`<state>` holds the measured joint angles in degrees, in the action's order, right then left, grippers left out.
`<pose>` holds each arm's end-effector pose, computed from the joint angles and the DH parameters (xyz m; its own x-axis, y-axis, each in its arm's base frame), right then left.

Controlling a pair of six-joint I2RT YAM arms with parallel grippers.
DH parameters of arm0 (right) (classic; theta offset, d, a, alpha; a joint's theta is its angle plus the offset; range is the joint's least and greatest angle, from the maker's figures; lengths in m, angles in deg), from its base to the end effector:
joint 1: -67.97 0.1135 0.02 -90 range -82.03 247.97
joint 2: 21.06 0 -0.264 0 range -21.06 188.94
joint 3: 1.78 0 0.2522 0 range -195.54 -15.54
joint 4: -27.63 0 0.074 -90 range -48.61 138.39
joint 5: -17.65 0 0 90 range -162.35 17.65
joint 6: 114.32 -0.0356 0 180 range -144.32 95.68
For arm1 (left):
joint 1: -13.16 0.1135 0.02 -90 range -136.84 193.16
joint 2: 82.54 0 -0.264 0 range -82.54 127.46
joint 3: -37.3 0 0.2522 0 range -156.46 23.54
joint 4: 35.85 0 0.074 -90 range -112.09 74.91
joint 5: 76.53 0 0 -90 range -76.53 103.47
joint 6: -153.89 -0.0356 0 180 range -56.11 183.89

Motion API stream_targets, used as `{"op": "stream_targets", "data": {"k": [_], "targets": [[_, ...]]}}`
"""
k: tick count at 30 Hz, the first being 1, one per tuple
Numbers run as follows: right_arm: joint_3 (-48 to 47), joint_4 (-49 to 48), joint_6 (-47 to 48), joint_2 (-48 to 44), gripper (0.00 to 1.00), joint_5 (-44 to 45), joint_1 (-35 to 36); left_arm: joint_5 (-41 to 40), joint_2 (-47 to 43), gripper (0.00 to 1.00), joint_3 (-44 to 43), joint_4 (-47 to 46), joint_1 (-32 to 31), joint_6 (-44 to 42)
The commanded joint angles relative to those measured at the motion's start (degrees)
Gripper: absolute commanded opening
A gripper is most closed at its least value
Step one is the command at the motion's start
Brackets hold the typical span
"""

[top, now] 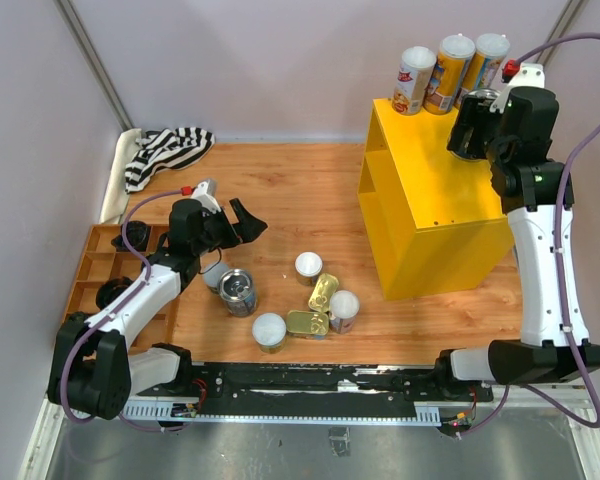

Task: Place and organize the canned foods onto the counter
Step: Place the canned food on the counter.

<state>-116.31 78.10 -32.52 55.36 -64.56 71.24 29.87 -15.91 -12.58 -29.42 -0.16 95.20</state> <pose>0.2630 0.0102 0.5024 -0.2007 0.1301 -0.9710 0.1054 0.9883 0.1106 0.2470 -0.0688 0.2406 -0.5734 -0.3766 -0.7276 0.2056 0.7936 -0.5727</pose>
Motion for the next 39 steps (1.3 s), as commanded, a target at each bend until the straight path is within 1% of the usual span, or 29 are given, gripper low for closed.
{"op": "stream_targets", "data": {"k": [1,18,30,39], "targets": [[-3.1,-2.3,2.5,1.6,0.61,3.4,-2.0,0.0,0.2,1.00,-1.3,-0.5,-0.4,-0.6],[-6.1,-2.9,1.6,6.5,0.61,0.7,-5.5,-0.9,1.0,1.00,-2.1,0.1,-1.3,-0.5],[-7.5,-3.7,1.2,9.3,0.62,-1.2,-6.0,-1.3,2.0,1.00,-2.7,0.2,-2.0,-0.6],[-7.8,-3.7,1.1,10.1,0.69,-1.6,-6.2,-1.3,2.7,1.00,-3.1,0.1,-2.2,-0.6]]}}
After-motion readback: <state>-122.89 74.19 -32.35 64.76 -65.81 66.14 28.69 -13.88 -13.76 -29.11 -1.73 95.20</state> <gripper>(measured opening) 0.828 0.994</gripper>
